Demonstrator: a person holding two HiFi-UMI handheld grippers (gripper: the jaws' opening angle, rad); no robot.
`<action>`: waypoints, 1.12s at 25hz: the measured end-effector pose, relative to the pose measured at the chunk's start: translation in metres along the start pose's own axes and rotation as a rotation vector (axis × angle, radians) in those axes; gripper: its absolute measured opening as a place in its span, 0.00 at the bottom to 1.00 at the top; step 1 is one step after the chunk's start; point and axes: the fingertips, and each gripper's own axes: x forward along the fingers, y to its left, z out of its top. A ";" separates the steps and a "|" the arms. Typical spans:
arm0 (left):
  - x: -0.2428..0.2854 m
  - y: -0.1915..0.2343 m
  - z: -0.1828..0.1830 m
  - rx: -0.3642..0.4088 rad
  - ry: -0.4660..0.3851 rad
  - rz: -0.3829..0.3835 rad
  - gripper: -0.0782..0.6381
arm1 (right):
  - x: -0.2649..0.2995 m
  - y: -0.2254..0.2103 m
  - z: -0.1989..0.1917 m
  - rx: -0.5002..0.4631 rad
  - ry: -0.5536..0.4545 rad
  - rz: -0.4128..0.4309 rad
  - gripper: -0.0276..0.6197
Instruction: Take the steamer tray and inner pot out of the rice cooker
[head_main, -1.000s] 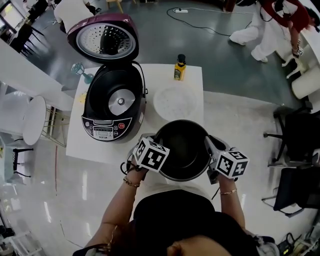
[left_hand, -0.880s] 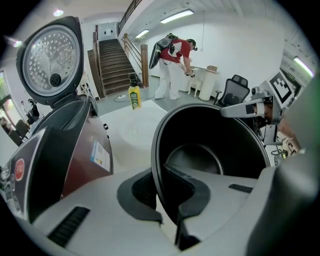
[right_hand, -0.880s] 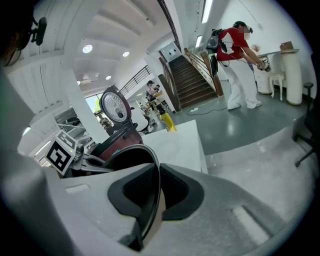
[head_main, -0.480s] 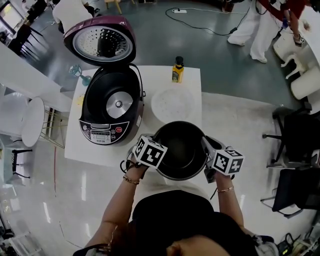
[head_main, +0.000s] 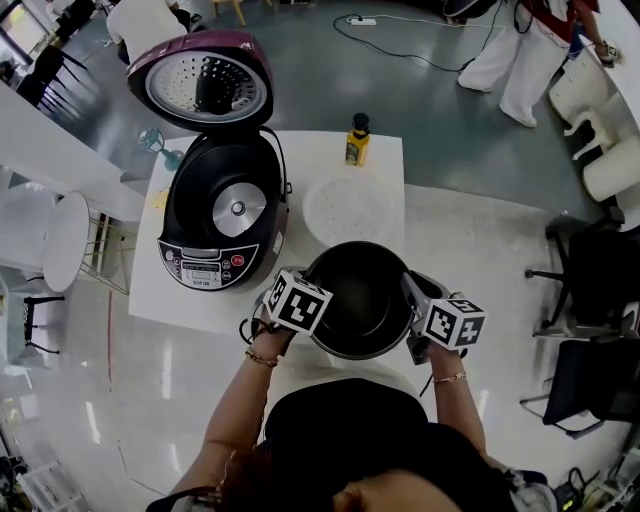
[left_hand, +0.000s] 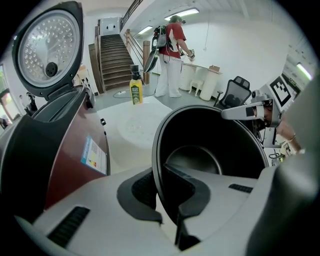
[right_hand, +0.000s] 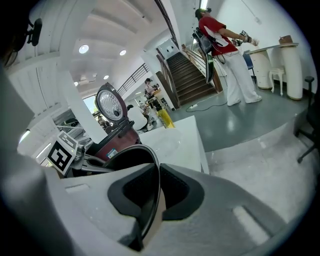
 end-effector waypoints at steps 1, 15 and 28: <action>0.000 0.001 0.000 0.004 0.000 0.004 0.13 | 0.001 0.000 0.000 -0.004 -0.002 0.001 0.10; -0.031 -0.005 -0.006 0.048 -0.163 -0.042 0.52 | -0.010 0.012 0.015 -0.195 -0.048 -0.011 0.27; -0.217 0.005 0.078 0.091 -0.894 0.000 0.38 | -0.116 0.097 0.114 -0.667 -0.505 0.032 0.27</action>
